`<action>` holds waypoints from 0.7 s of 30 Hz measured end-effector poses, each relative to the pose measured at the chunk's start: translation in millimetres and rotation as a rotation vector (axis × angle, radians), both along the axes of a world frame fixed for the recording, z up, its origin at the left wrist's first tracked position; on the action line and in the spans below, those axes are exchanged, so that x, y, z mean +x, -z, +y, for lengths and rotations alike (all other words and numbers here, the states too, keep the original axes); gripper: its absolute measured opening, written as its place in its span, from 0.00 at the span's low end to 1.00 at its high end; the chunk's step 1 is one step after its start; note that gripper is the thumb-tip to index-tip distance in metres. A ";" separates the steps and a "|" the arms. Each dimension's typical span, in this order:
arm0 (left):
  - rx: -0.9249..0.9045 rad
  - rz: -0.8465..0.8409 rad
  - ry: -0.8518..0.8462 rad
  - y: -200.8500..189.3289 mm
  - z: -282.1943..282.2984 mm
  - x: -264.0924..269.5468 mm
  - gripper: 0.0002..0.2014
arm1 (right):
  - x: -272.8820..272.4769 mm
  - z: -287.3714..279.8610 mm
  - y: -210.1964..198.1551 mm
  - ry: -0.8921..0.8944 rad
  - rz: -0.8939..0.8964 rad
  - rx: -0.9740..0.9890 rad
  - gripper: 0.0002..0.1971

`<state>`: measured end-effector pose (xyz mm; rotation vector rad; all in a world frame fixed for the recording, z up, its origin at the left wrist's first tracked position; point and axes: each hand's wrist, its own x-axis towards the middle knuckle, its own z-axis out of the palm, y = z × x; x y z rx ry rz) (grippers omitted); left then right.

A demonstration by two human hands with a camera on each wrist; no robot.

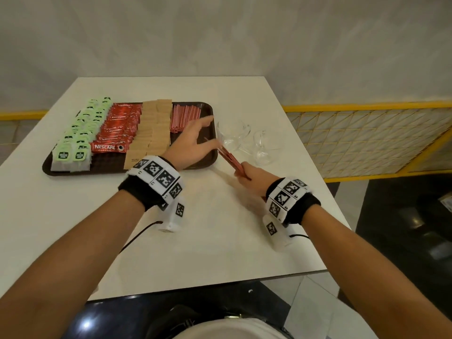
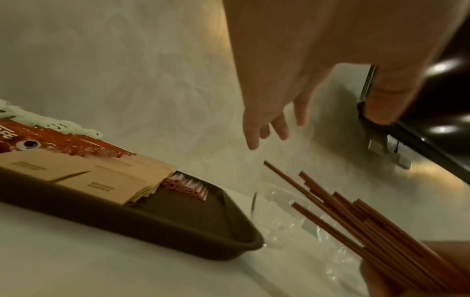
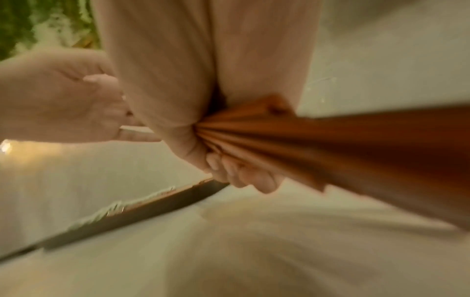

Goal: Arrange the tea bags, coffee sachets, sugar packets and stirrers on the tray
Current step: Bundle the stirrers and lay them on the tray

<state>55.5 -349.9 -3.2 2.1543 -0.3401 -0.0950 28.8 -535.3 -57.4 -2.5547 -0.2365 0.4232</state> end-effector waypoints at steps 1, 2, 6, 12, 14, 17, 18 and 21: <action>-0.061 0.014 -0.071 -4.9 -3.4 1.0 0.31 | 1.5 -1.9 -2.2 -0.010 -0.028 0.072 0.11; -0.132 0.038 -0.134 -10.1 -6.8 1.8 0.30 | 1.3 -2.1 -6.4 -0.002 -0.033 0.192 0.08; -0.628 0.314 -0.263 -16.6 -11.9 -0.2 0.33 | 0.7 -0.6 -24.9 0.129 -0.077 0.751 0.08; -0.947 0.893 -0.182 22.5 -22.1 -29.9 0.34 | -1.9 14.0 -46.2 0.201 -0.106 1.444 0.07; -1.039 0.950 -0.175 31.1 -27.5 -38.0 0.33 | -4.1 18.4 -52.9 0.158 -0.114 1.543 0.07; -1.219 0.961 -0.213 33.3 -32.2 -45.7 0.32 | -6.3 27.5 -56.9 0.057 -0.154 1.564 0.05; -1.287 0.946 -0.236 30.9 -32.4 -46.7 0.31 | -5.5 32.0 -56.1 0.024 -0.174 1.511 0.04; -1.429 0.892 -0.312 25.8 -29.8 -48.4 0.26 | -2.7 48.2 -46.4 -0.041 -0.203 1.288 0.03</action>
